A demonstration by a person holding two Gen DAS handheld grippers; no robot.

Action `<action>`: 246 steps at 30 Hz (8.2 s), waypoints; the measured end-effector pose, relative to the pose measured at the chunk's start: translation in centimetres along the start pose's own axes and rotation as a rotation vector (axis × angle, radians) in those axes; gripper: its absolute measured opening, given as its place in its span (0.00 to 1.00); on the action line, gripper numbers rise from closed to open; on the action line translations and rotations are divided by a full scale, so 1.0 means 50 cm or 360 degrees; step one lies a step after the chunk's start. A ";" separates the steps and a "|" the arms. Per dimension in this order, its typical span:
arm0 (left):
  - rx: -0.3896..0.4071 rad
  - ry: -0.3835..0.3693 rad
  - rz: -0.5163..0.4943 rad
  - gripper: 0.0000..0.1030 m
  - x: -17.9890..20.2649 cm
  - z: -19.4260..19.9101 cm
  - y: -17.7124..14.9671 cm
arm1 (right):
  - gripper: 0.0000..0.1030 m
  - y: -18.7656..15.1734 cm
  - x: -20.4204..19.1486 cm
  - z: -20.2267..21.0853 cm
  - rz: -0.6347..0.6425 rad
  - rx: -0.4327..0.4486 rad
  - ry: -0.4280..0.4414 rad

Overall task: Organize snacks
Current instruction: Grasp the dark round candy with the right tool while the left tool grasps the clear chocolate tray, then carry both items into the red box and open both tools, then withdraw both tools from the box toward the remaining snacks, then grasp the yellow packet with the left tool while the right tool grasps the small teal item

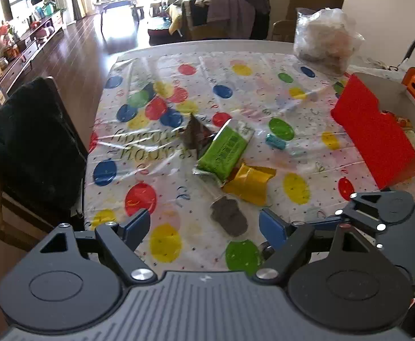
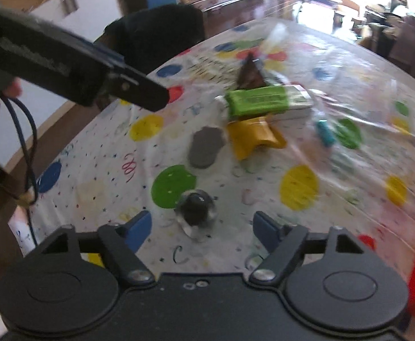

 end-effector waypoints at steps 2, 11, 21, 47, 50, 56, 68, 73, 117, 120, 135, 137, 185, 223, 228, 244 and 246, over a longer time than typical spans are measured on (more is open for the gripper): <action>-0.0005 0.0001 0.0016 0.81 -0.009 -0.001 -0.003 | 0.63 0.005 -0.003 -0.014 0.0024 -0.0020 0.0010; -0.0006 -0.0004 0.0014 0.81 -0.014 -0.004 -0.013 | 0.48 0.021 -0.021 -0.040 0.0149 -0.0043 0.0011; -0.0062 -0.0031 -0.0015 0.81 0.010 -0.039 0.002 | 0.32 0.017 -0.015 -0.036 0.0175 -0.0042 -0.0039; -0.0405 0.0068 0.0259 0.43 0.063 -0.213 0.034 | 0.32 -0.039 0.132 0.099 -0.0198 0.0075 -0.0172; -0.0389 0.0085 0.0268 0.40 0.062 -0.207 0.029 | 0.32 -0.042 0.134 0.103 -0.0210 0.0084 -0.0174; -0.0379 0.0071 0.0366 0.38 0.039 -0.187 0.010 | 0.32 -0.049 0.133 0.122 -0.0233 0.0100 -0.0178; -0.0312 0.0039 0.0482 0.38 0.008 -0.090 -0.027 | 0.32 -0.070 0.134 0.187 -0.0321 0.0166 -0.0201; -0.0231 0.0066 0.0415 0.38 0.036 -0.037 -0.015 | 0.32 -0.078 0.150 0.236 -0.0376 0.0235 -0.0243; -0.0134 -0.0314 -0.0235 0.38 0.706 -0.137 0.304 | 0.32 -0.272 0.646 0.424 -0.0748 0.0314 -0.0652; -0.0179 -0.0304 -0.0258 0.38 0.726 -0.166 0.318 | 0.32 -0.270 0.657 0.400 -0.0724 0.0266 -0.0628; -0.0432 -0.0230 -0.0249 0.38 0.753 -0.286 0.344 | 0.32 -0.257 0.693 0.322 -0.0744 0.0068 -0.0555; -0.0437 -0.0217 -0.0260 0.38 0.754 -0.291 0.342 | 0.32 -0.255 0.692 0.321 -0.0731 0.0065 -0.0565; 0.0218 -0.0320 -0.0246 0.78 0.550 -0.002 0.246 | 1.00 -0.175 0.477 0.487 -0.0786 0.0494 -0.0535; 0.0064 -0.0234 -0.0097 0.80 0.104 -0.030 0.050 | 0.99 0.055 0.215 0.182 -0.0367 0.0316 -0.0314; 0.0009 -0.0229 -0.0127 0.80 0.096 -0.072 0.047 | 0.96 0.086 0.232 0.120 -0.0246 0.0261 -0.0296; -0.0064 -0.0135 -0.0385 0.59 0.138 -0.186 0.064 | 0.64 0.137 0.276 -0.047 -0.0035 0.0109 -0.0157; -0.0077 -0.0140 -0.0397 0.54 0.139 -0.197 0.065 | 0.57 0.140 0.272 -0.058 0.0005 0.0099 -0.0140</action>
Point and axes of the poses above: each gripper's, at about its wrist camera, not at the fingertips, and z roughly against the way its jaws point, x to its right, y to its top, the point moved 2 cm from there along -z, roughly the way its jaws point
